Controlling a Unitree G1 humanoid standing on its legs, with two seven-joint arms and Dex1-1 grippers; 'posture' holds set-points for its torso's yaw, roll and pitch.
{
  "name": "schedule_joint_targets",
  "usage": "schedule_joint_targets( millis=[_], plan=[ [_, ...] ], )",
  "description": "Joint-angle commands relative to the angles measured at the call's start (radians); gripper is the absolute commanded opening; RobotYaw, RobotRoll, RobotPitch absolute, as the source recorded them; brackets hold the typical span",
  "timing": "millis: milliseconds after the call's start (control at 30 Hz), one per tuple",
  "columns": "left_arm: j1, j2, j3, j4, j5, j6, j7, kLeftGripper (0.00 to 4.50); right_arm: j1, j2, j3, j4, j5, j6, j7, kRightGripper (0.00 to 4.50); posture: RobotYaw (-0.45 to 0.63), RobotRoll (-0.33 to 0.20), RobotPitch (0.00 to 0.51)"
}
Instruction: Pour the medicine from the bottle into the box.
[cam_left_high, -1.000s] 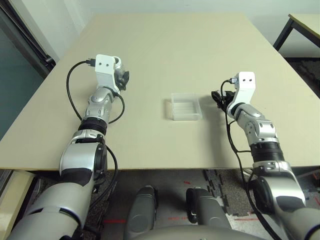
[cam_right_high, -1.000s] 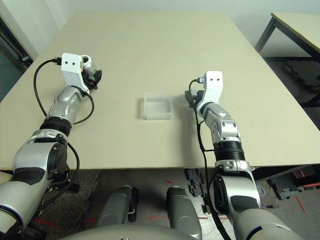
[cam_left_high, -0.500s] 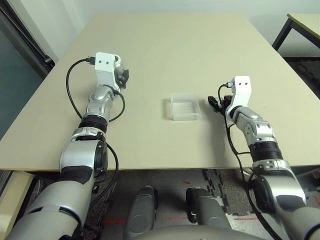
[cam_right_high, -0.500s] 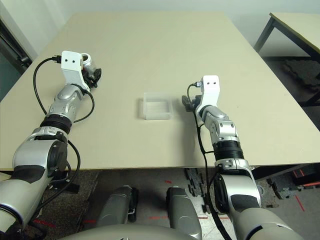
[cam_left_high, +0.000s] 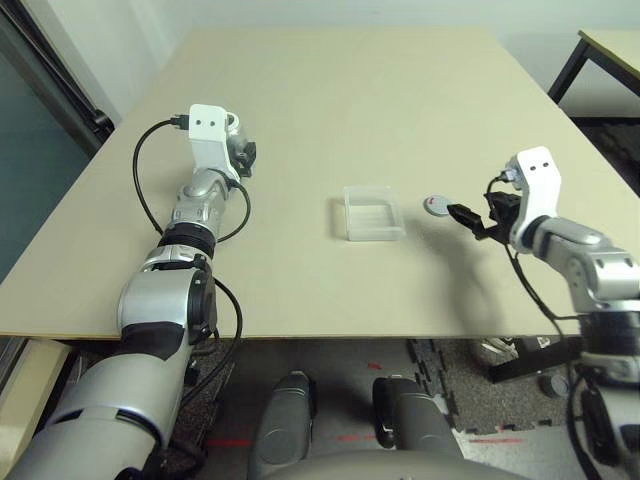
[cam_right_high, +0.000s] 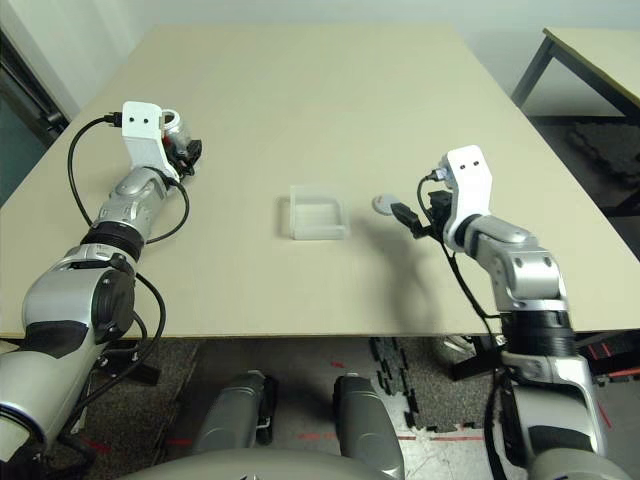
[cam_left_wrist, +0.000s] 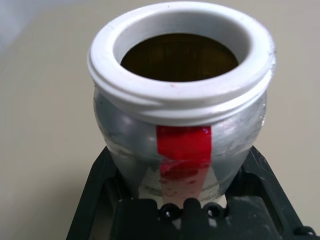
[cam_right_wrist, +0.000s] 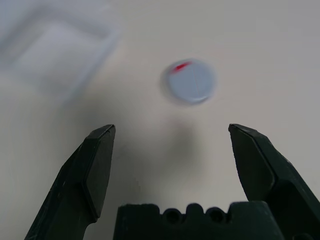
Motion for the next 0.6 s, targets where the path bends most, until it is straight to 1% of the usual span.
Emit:
schedule_joint_targets(
  millis=[33, 100, 233, 367, 400, 500, 600],
  plan=[
    [-0.047, 0.005, -0.067, 0.029, 0.087, -0.034, -0.023, 2.54, 0.007, -0.033, 0.042, -0.071, 0.04, 0.046, 0.063, 4.5, 0.01, 0.0, 0.074],
    [-0.086, 0.008, -0.143, 0.039, 0.17, -0.056, -0.021, 2.54, -0.013, -0.022, 0.072, -0.092, 0.047, 0.057, 0.071, 4.5, 0.01, 0.0, 0.074],
    [-0.161, 0.015, -0.338, 0.059, 0.379, -0.109, 0.014, 2.54, -0.076, 0.021, 0.145, -0.055, 0.013, 0.04, 0.06, 4.5, 0.0, 0.0, 0.074],
    [-0.238, 0.016, -0.587, 0.072, 0.637, -0.193, 0.099, 2.54, -0.129, 0.026, 0.218, 0.003, -0.025, 0.013, 0.079, 4.5, 0.0, 0.0, 0.072],
    [-0.255, 0.013, -0.632, 0.075, 0.683, -0.21, 0.122, 2.54, -0.139, 0.026, 0.233, 0.014, -0.034, 0.003, 0.085, 4.5, 0.0, 0.0, 0.071],
    [-0.295, 0.007, -0.723, 0.084, 0.778, -0.239, 0.179, 2.54, -0.154, 0.032, 0.256, 0.036, -0.048, -0.015, 0.095, 4.5, 0.0, 0.0, 0.069],
    [-0.369, -0.016, -0.854, 0.089, 0.917, -0.272, 0.264, 2.54, -0.174, 0.053, 0.271, 0.051, -0.054, -0.018, 0.098, 4.5, 0.0, 0.0, 0.065]
  ],
)
